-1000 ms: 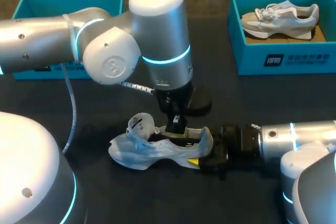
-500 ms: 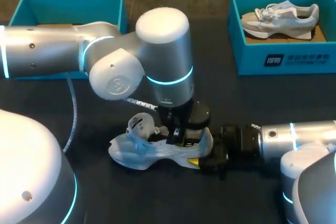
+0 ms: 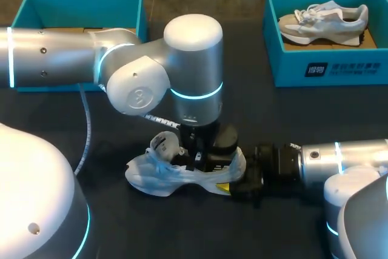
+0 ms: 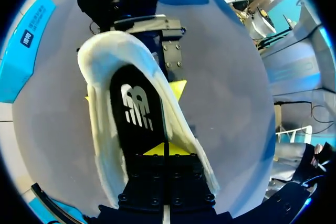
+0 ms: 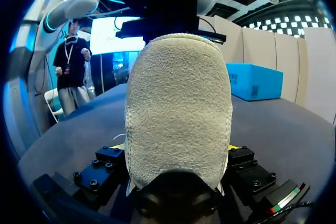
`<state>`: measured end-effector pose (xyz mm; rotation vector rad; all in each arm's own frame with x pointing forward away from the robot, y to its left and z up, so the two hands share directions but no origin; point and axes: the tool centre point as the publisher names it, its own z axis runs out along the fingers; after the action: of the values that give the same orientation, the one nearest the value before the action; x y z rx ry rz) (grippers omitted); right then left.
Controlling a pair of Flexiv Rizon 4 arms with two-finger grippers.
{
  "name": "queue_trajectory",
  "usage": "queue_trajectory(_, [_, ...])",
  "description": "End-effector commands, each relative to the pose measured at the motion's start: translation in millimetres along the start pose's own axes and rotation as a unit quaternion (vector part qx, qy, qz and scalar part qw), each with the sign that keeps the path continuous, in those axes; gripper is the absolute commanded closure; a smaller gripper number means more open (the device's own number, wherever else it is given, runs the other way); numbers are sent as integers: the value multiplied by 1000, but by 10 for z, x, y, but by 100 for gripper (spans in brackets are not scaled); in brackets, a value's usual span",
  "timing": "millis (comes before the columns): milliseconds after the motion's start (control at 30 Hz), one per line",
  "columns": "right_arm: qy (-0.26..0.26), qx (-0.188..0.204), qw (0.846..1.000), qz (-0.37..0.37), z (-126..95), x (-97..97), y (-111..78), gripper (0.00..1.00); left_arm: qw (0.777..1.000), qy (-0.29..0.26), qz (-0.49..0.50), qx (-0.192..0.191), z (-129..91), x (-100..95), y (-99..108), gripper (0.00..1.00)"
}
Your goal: Take the shoe out of the shoebox, open the shoe tongue, remove and reinsert the insole, then place the shoe into the shoebox
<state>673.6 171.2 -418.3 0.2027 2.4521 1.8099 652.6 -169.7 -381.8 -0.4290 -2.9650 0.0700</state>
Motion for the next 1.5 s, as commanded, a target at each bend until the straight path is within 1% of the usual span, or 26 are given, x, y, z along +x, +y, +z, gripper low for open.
queue_trajectory(33, [0, 2, 1000, 0, 14, 0, 9, 100, 1000, -2, -3, 2, 35, 71, 72, 100])
queue_trajectory(200, [0, 2, 1000, 0, 14, 0, 9, 100, 1000, 5, -14, 8, 119, 44, 110, 100])
queue_trajectory(233, [0, 2, 1000, 0, 14, 0, 9, 100, 1000, 6, -15, 9, 136, 41, 116, 92])
queue_trajectory(300, [0, 2, 1000, 0, 14, 0, 9, 100, 1000, 8, -17, 11, 165, 34, 124, 81])
queue_trajectory(333, [0, 2, 1000, 0, 14, 0, 9, 100, 1000, 8, -17, 11, 176, 36, 127, 76])
queue_trajectory(400, [0, 2, 1000, 0, 14, 0, 9, 100, 1000, 5, -18, 16, 193, 38, 129, 69])
queue_trajectory(533, [0, 2, 1000, 0, 14, 0, 9, 100, 1000, -12, -15, 18, 242, 29, 124, 63])
queue_trajectory(633, [0, 2, 1000, 0, 14, 0, 9, 100, 999, -28, -15, 16, 286, 0, 120, 61])
queue_trajectory(800, [0, 2, 1000, 0, 14, 0, 9, 100, 998, -65, -18, 7, 360, -56, 117, 62])
queue_trajectory(867, [0, 2, 1000, 0, 14, 0, 9, 100, 996, -84, -20, -2, 399, -86, 115, 65])
queue_trajectory(1000, [0, 2, 1000, 0, 14, 0, 9, 100, 994, -105, -32, -15, 444, -162, 124, 67])
queue_trajectory(1100, [0, 2, 1000, 0, 14, 0, 9, 100, 993, -110, -48, -16, 438, -248, 145, 77])
queue_trajectory(1133, [0, 2, 1000, 0, 14, 0, 9, 100, 992, -110, -51, -16, 431, -264, 150, 82])
queue_trajectory(1167, [0, 2, 1000, 0, 14, 0, 9, 100, 991, -116, -57, -18, 403, -297, 162, 97])
queue_trajectory(1200, [0, 2, 1000, 0, 14, 0, 9, 100, 991, -118, -60, -18, 393, -311, 166, 100])
queue_trajectory(1267, [0, 2, 1000, 0, 14, 0, 9, 100, 989, -128, -65, -19, 361, -341, 178, 100])
queue_trajectory(1400, [0, 2, 1000, 0, 14, 0, 9, 100, 989, -131, -71, -17, 313, -366, 197, 100])
queue_trajectory(1500, [0, 2, 1000, 0, 14, 0, 9, 100, 989, -129, -71, -4, 243, -315, 209, 100])
